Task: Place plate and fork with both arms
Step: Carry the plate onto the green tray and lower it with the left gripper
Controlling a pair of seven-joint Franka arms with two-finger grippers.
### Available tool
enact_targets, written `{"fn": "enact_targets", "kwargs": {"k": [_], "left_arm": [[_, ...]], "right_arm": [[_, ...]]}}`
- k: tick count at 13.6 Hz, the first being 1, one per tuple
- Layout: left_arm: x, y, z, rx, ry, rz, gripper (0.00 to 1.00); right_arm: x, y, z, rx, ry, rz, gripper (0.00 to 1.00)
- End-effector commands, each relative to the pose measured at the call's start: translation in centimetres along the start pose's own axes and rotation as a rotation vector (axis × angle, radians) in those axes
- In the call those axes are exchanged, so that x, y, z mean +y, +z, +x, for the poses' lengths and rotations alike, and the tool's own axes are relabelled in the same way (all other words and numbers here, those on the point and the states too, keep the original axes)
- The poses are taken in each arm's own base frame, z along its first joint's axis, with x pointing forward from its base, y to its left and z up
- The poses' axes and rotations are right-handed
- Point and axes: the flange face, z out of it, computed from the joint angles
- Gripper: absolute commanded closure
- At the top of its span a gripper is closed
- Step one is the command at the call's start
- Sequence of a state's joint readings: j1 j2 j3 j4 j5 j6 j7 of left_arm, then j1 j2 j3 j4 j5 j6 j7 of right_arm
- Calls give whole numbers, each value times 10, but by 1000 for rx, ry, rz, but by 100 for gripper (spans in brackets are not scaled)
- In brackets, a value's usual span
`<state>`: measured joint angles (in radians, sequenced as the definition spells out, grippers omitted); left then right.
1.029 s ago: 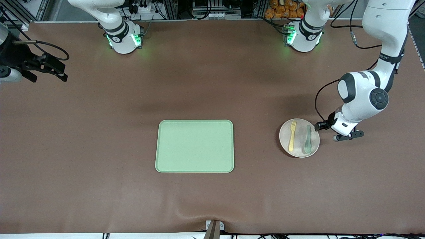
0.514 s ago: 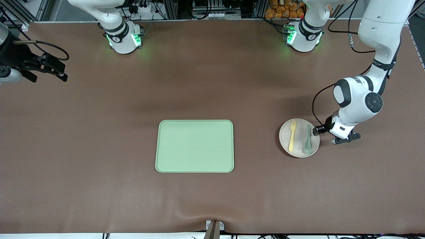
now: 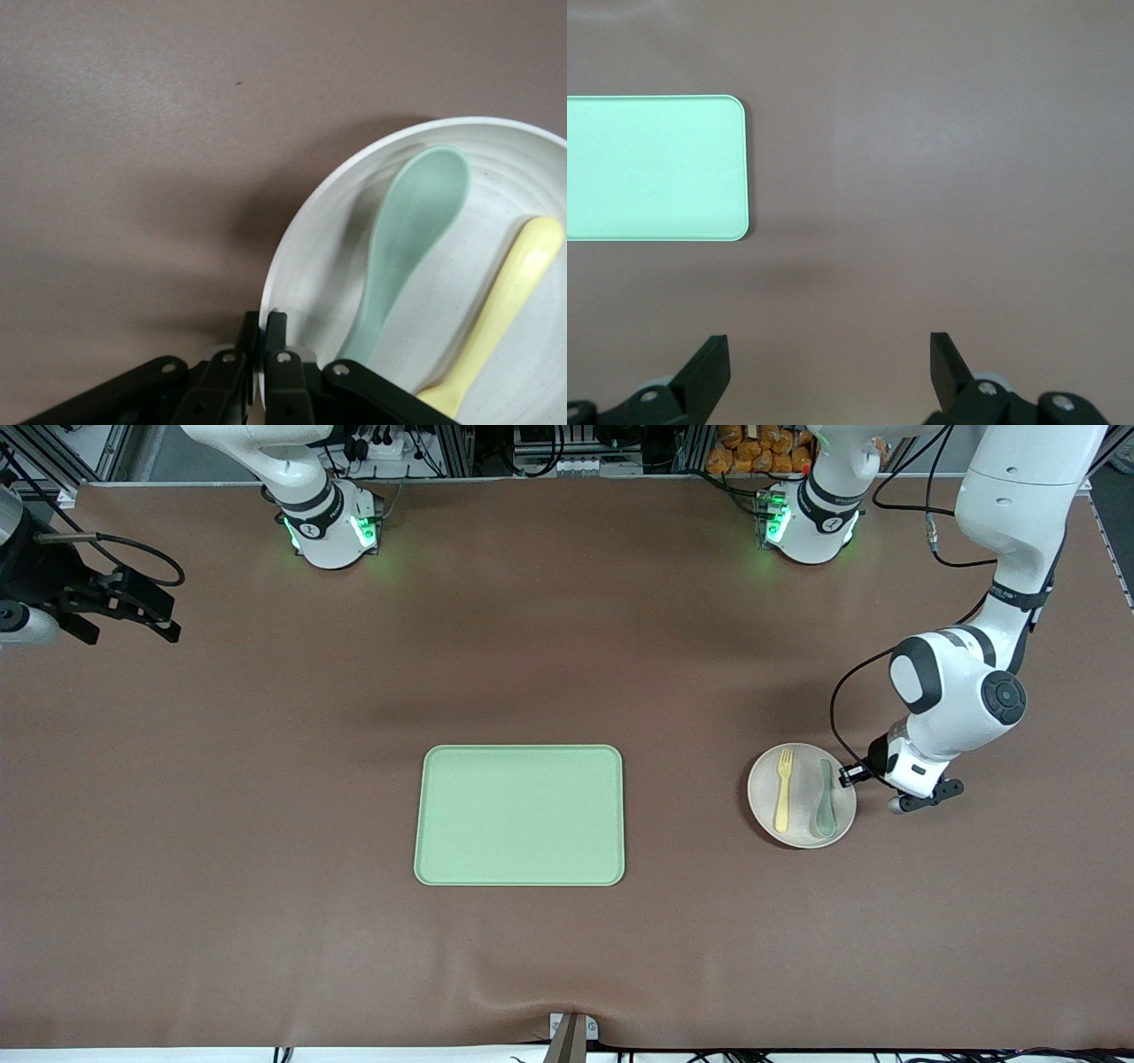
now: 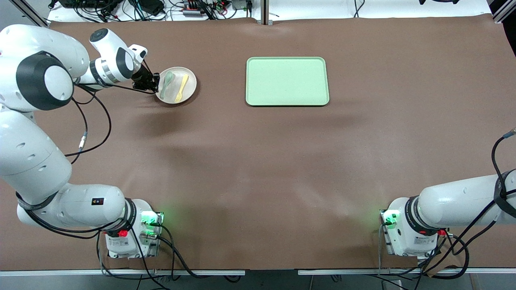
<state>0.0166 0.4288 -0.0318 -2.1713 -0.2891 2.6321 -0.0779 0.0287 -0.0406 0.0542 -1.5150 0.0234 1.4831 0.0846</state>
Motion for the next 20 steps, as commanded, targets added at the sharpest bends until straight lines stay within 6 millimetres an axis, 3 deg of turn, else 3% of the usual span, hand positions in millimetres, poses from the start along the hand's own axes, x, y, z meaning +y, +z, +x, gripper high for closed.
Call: {"fn": "enact_targets", "kwargs": {"k": [1,4,7,13,17,20], "left_arm": [[25,9,-2,-10,32,-30,100],[64,3,-8,-4,84,-66,100],[115,-10,-14,7,129,-119,100],[232,-46,-28,-9,189,-218,100],[321,-30,-47,-35,129,-274,100],[365,-7,-60,-57,137,-301,100]], "right_arm": [[0,-1,2,-5,-2,12,0],[1,-2,2,-3,0,12,0],[0,-2,2,-3,-2,12,0],[1,-2,2,-3,0,12,0],[-1,-2,2,-1,-5,14,0],[-1,1,3,-5,-6,12,0]]}}
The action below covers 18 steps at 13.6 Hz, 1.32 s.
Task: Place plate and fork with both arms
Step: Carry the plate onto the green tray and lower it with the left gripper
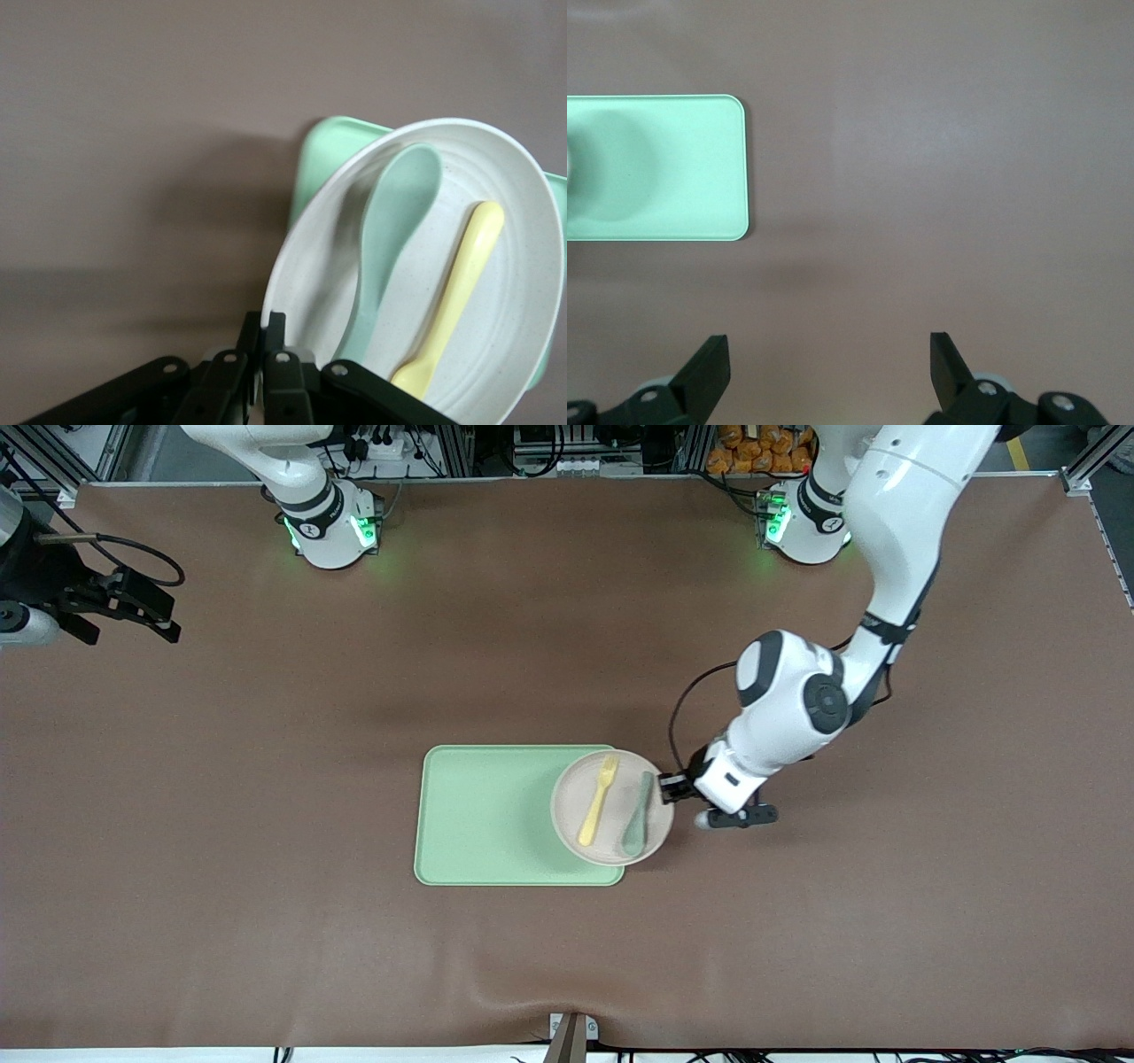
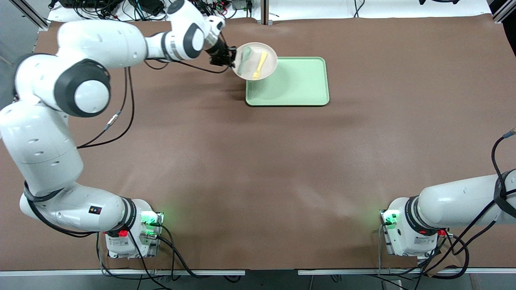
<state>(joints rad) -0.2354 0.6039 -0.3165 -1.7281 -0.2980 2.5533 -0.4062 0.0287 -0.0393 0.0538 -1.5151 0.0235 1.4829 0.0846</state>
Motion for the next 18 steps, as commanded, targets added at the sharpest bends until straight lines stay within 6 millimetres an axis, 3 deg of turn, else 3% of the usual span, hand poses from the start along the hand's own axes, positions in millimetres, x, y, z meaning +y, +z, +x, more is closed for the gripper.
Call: {"fn": "enact_targets", "kwargs": {"k": [1,6,10,13,14,18], "left_arm": [[25,36,8,-25,-12,-35,100],[51,88,-10,-58,44,-34,100],[47,108,-19,-59,72,13,100],[44,110,-19,-62,64,18,100],[43,110,-20,-63,61,19,96],[39,102,-13,-54,46,16,60]], "right_arm": [[-2,4,5,-11,-8,12,0],[-6,11,9,-27,-17,11,0],[-8,23,16,-53,-10,49,0],[-13,32,20,-72,-17,79,0],[-22,36,20,-79,-32,87,0],[-37,44,28,-72,-41,92,0]]}}
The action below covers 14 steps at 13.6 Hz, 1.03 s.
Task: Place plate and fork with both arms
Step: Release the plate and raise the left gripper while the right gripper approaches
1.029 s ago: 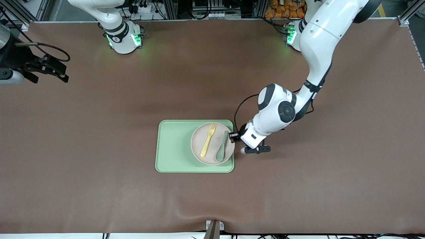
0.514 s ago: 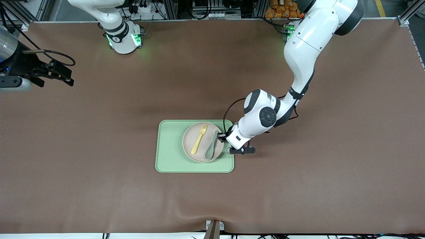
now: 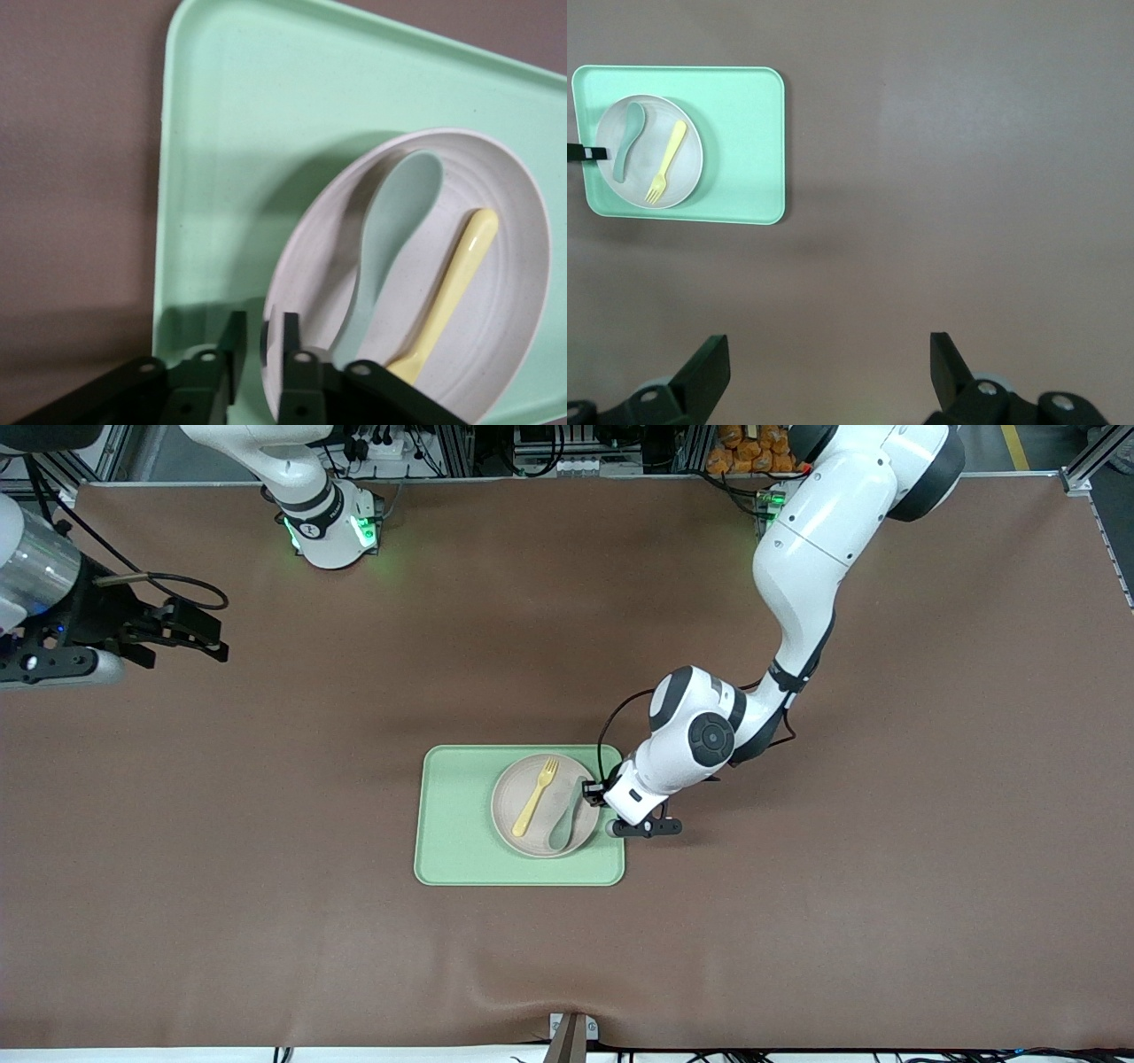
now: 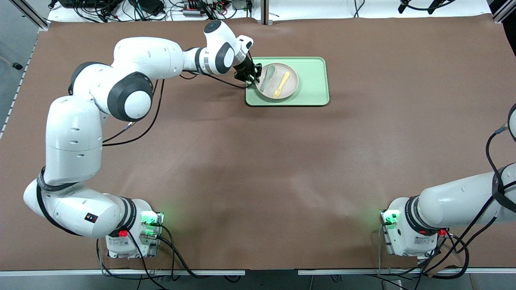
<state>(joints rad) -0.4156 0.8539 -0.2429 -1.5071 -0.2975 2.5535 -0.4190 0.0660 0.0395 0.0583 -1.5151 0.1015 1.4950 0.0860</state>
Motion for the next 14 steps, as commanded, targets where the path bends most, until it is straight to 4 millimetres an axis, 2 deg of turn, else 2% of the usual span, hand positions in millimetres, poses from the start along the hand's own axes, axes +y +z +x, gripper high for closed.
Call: {"fn": "enact_targets", "kwargs": {"k": [1,2,4,7,9,11,14], "left_arm": [[3,-11,7,14,-7,-6,24],[4,-18,10,25,-4,-4,0],[11,-49,17,36,-16,-6,0],[25,-118,23,33,-67,11,0],[25,-165,23,8,-64,45,0],[19,-206,21,-25,-67,83,0],[-18,-296,24,-40,-69,202,0]], "right_arm": [[-6,7,12,-1,2,18,0],[-8,17,17,-17,14,20,0],[-37,24,30,-21,66,33,0],[-90,45,44,-1,201,44,0],[-121,65,51,8,261,49,0],[-148,90,59,5,334,52,0],[-194,136,73,16,378,66,0]]}}
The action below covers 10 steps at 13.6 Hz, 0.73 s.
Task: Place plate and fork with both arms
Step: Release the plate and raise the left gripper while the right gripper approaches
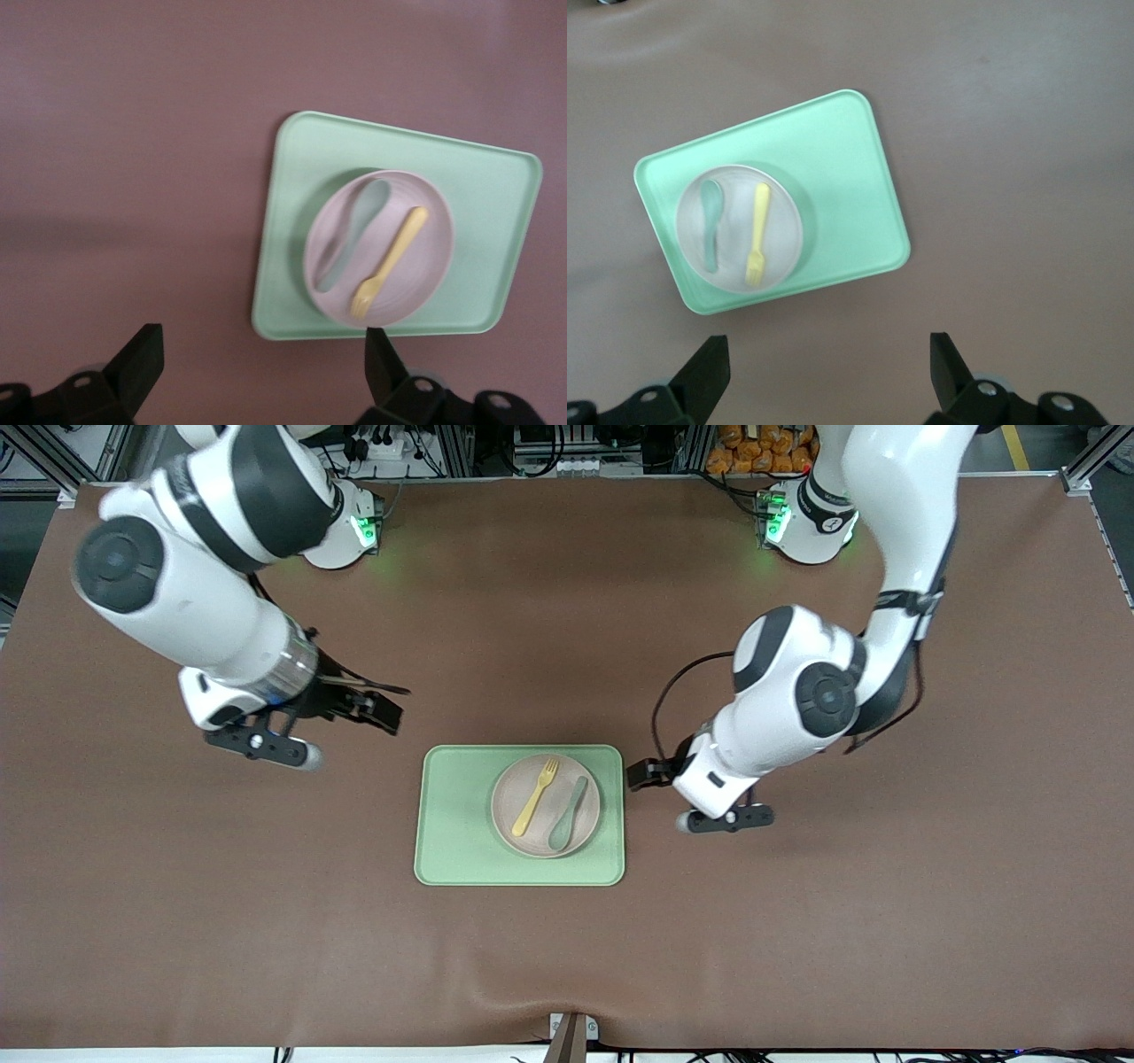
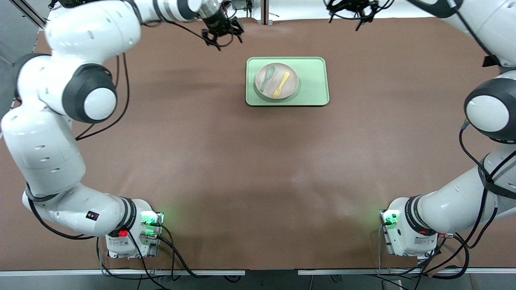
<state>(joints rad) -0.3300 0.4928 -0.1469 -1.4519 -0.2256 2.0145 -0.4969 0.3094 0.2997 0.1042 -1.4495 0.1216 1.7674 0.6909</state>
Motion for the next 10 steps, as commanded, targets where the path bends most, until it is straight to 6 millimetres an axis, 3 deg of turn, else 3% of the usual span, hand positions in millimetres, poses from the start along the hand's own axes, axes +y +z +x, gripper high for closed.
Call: {"fn": "enact_targets", "kwargs": {"k": [1,5,7,10], "left_arm": [[-53,-74,-4,-18,-50,91,0],[-150,-175,-7,-29,-201,128,0],[-183,-214,-11,33,-238,175,0],[-208,-240,-19,67,-179,271,0]], "right_arm": [[-40,38,2,-14,25,7,0],[-85,112,20,-51,71,-18,0],[-104,144,22,-54,91,-18,0],[-126,191,17,-28,92,2,3]]}}
